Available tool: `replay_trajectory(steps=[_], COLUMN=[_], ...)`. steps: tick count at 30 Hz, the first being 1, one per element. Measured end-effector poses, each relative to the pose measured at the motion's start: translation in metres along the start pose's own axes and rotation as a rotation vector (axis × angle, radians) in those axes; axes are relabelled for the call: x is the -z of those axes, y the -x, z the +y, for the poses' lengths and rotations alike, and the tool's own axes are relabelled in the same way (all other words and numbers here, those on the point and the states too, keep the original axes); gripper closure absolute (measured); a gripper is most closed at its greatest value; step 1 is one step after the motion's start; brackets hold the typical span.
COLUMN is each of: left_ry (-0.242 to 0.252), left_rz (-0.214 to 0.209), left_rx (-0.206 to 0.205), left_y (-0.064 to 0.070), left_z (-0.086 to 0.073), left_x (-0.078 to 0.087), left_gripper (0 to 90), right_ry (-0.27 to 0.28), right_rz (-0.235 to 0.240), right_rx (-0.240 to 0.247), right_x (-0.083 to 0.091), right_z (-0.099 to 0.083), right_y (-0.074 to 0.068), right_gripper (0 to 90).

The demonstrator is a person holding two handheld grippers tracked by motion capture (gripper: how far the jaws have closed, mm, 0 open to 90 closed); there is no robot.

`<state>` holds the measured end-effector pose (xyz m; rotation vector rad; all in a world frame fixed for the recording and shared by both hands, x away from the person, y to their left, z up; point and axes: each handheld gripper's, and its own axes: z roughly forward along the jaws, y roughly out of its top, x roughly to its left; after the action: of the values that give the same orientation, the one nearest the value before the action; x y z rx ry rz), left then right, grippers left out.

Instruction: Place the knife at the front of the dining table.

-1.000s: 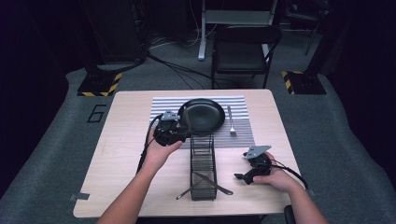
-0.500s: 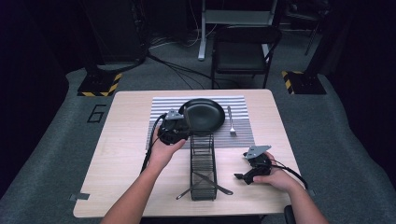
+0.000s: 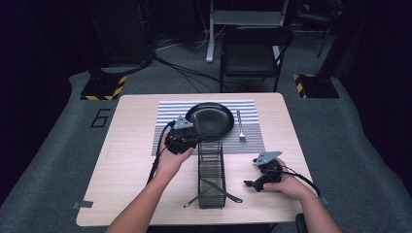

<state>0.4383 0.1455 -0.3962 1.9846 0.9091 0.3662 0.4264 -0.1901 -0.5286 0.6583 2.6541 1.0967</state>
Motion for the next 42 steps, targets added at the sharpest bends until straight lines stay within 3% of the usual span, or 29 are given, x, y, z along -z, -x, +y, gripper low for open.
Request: replay_trajectory(steps=[6, 15, 42], left_ry=[-0.018, -0.011, 0.020], left_rz=[-0.011, -0.013, -0.010], left_rx=[-0.033, -0.038, -0.066], left_y=[0.006, 0.007, 0.015], left_z=[0.003, 0.011, 0.054], left_x=[0.000, 0.006, 0.046], left_gripper=[81.5, 81.6, 81.7], right_ry=[0.000, 0.000, 0.000], right_rz=[0.000, 0.000, 0.000], right_rx=[0.000, 0.000, 0.000], right_x=[0.000, 0.000, 0.000], right_z=[0.000, 0.000, 0.000], right_y=[0.000, 0.000, 0.000], right_gripper=[0.0, 0.0, 0.0])
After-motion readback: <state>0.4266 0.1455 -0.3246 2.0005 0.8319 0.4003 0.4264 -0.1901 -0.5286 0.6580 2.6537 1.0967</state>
